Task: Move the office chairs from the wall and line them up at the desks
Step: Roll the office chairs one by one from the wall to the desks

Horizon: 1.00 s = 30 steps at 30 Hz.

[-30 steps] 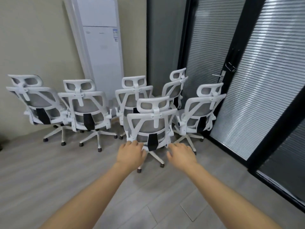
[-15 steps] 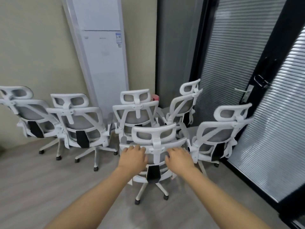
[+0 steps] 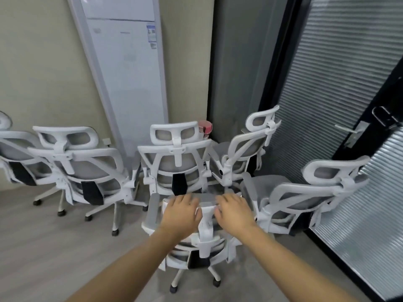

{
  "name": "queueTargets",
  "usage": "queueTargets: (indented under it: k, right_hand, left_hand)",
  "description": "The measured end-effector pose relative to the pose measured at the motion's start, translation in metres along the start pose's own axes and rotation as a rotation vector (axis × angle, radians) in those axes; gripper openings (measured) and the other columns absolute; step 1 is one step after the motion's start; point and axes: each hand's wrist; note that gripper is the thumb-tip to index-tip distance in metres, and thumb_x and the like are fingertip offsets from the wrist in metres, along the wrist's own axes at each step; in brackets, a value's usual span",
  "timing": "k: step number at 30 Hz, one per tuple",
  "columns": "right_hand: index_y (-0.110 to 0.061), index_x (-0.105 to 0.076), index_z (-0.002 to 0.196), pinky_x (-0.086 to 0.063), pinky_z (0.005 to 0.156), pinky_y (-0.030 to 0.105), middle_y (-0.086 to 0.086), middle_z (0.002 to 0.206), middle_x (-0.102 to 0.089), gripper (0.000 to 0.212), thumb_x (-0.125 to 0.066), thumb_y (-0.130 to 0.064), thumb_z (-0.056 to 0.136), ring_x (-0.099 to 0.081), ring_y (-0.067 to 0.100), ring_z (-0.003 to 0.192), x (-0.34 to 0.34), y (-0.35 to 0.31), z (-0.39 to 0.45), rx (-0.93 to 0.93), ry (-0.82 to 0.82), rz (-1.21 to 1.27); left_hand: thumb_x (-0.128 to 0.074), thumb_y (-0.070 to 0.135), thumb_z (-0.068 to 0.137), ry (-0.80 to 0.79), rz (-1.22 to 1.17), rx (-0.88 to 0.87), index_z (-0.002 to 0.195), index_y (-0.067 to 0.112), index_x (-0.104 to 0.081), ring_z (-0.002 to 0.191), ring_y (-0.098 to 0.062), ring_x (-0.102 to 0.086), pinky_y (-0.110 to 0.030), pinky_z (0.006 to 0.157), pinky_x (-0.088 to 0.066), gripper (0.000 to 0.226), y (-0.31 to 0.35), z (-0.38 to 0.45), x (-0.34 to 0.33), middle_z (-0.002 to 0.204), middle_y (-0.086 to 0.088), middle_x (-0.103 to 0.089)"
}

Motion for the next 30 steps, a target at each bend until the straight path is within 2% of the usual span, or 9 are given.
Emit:
queueTargets:
  k: [3, 7, 11, 16, 21, 30]
  right_hand:
    - [-0.019, -0.062, 0.123, -0.041, 0.098, 0.040, 0.003, 0.119, -0.066, 0.039, -0.038, -0.039, 0.099, -0.056, 0.025, 0.116, -0.019, 0.009, 0.020, 0.028, -0.026, -0.022]
    - [-0.024, -0.070, 0.094, -0.044, 0.091, 0.039, -0.003, 0.091, -0.071, 0.044, -0.031, -0.043, 0.098, -0.064, 0.022, 0.092, -0.048, 0.020, 0.031, 0.121, 0.062, -0.055]
    - [-0.024, -0.067, 0.080, -0.045, 0.081, 0.040, -0.005, 0.079, -0.070, 0.045, -0.032, -0.042, 0.102, -0.063, 0.023, 0.079, -0.062, 0.034, 0.044, 0.209, 0.117, -0.028]
    - [-0.021, -0.067, 0.081, -0.039, 0.075, 0.041, -0.002, 0.079, -0.068, 0.052, -0.026, -0.044, 0.105, -0.060, 0.022, 0.075, -0.072, 0.041, 0.038, 0.315, 0.163, 0.028]
    - [-0.017, -0.068, 0.082, -0.038, 0.076, 0.042, 0.002, 0.078, -0.068, 0.059, -0.022, -0.046, 0.105, -0.059, 0.026, 0.074, -0.072, 0.046, 0.015, 0.375, 0.142, 0.067]
    - [-0.019, -0.066, 0.078, -0.036, 0.074, 0.040, -0.001, 0.075, -0.067, 0.052, -0.029, -0.046, 0.103, -0.057, 0.022, 0.072, -0.064, 0.038, -0.056, 0.534, 0.156, 0.116]
  left_hand:
    - [-0.025, 0.048, 0.097, -0.040, -0.034, 0.037, 0.118, 0.026, -0.061, 0.110, -0.022, -0.058, -0.039, 0.098, -0.043, 0.048, -0.006, 0.013, -0.023, 0.114, 0.005, -0.064]
    - [-0.026, 0.048, 0.101, 0.028, 0.010, 0.071, 0.104, 0.029, -0.062, 0.096, -0.020, -0.061, -0.038, 0.091, -0.042, 0.041, -0.004, 0.015, -0.046, 0.098, 0.008, -0.065]
    - [-0.031, 0.045, 0.102, 0.048, 0.025, 0.212, 0.086, 0.028, -0.062, 0.087, -0.020, -0.059, -0.036, 0.087, -0.040, 0.039, 0.002, 0.018, -0.055, 0.084, 0.009, -0.063]
    - [-0.037, 0.041, 0.101, 0.133, -0.017, 0.304, 0.084, 0.023, -0.063, 0.084, -0.020, -0.054, -0.035, 0.086, -0.041, 0.035, 0.016, 0.000, -0.062, 0.081, 0.006, -0.059]
    - [-0.034, 0.043, 0.101, 0.103, -0.033, 0.423, 0.087, 0.022, -0.064, 0.088, -0.020, -0.052, -0.035, 0.093, -0.039, 0.039, 0.044, -0.022, -0.054, 0.083, 0.006, -0.057]
    - [-0.026, 0.044, 0.099, 0.111, -0.033, 0.581, 0.093, 0.020, -0.066, 0.089, -0.022, -0.053, -0.036, 0.095, -0.038, 0.047, 0.097, -0.110, -0.036, 0.088, 0.003, -0.061]
Point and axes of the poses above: each hand's wrist, its own z-axis towards the middle knuckle, its own x-axis out of the back of the hand, y = z × x
